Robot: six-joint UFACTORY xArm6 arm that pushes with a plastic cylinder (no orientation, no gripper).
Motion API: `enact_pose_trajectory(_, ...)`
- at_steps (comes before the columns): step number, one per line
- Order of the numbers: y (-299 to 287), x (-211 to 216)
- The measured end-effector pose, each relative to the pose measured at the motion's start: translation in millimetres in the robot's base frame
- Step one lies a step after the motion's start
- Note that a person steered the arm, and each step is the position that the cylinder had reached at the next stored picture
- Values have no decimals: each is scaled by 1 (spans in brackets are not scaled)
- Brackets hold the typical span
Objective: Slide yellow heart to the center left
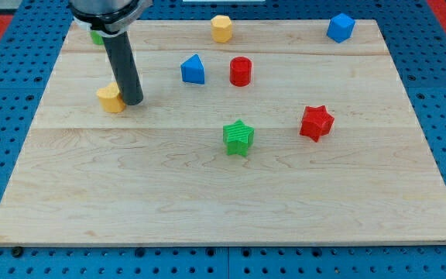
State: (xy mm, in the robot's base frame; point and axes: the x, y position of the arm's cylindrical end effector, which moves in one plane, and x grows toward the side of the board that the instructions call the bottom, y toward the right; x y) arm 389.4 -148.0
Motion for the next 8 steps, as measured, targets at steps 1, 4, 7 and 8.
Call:
enact_pose_trajectory(1, 0, -6)
enact_pose_trajectory(4, -8, -15)
enact_pose_trajectory(7, -24, -9)
enact_pose_trajectory(8, -28, -3)
